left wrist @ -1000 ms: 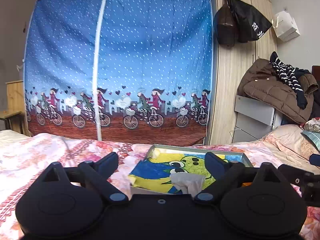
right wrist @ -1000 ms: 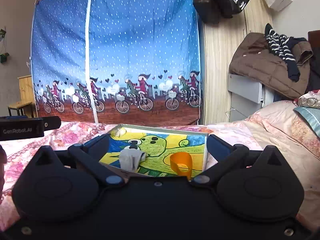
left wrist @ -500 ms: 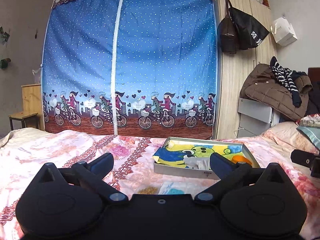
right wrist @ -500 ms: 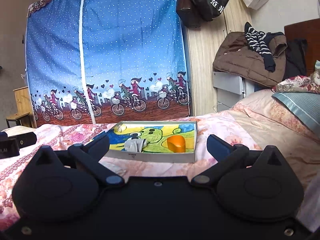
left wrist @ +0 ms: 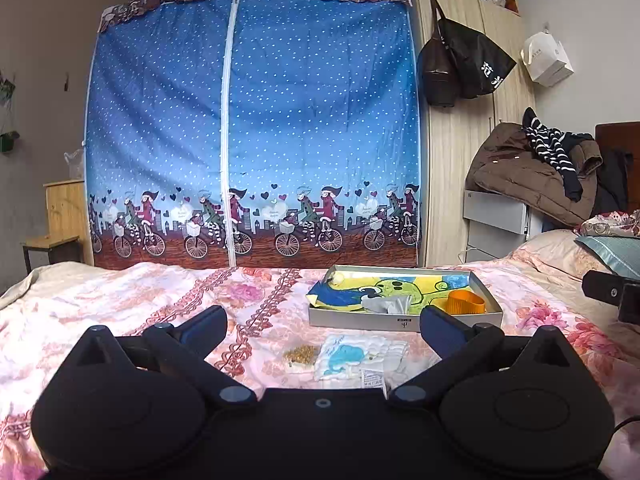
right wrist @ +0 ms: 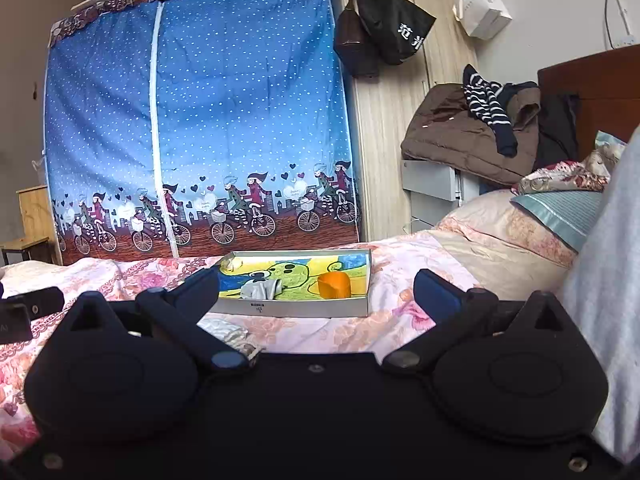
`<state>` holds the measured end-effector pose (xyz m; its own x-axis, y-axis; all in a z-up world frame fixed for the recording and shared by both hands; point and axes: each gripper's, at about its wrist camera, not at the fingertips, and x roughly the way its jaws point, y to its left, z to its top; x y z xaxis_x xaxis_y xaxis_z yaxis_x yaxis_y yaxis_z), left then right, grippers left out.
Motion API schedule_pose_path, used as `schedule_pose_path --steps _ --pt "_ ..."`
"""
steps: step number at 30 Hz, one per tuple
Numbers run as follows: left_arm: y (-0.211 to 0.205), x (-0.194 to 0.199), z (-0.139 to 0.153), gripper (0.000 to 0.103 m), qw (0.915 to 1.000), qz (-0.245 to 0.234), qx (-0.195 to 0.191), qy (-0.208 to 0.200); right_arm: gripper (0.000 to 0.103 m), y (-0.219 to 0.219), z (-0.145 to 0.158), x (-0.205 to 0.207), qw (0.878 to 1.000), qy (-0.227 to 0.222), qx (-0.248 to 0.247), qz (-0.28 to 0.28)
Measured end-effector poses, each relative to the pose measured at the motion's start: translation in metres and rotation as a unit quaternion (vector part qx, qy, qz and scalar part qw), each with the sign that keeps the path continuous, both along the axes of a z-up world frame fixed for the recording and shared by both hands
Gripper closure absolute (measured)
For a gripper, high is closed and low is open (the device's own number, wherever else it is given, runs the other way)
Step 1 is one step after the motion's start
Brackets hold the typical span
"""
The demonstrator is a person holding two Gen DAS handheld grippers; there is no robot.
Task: Organize soft objects
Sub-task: 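Move both tools back toward the remaining items beside the tray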
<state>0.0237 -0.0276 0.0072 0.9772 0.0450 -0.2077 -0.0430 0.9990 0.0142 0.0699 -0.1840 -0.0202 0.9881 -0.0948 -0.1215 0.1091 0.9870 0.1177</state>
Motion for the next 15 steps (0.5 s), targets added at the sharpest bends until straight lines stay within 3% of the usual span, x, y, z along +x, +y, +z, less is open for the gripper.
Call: schedule_pose_path --steps 6,10,15 --pt "0.007 -0.004 -0.009 0.001 0.9996 0.010 0.000 0.026 0.000 0.000 -0.005 0.010 1.000 0.014 0.012 -0.009" --pt "0.018 -0.001 -0.013 0.001 0.9984 0.029 -0.026 0.042 0.000 0.000 -0.012 0.017 0.999 0.028 0.015 -0.015" --pt "0.023 0.010 -0.021 0.001 0.9953 0.054 -0.032 0.074 0.000 -0.002 -0.016 0.026 0.999 0.039 0.006 -0.019"
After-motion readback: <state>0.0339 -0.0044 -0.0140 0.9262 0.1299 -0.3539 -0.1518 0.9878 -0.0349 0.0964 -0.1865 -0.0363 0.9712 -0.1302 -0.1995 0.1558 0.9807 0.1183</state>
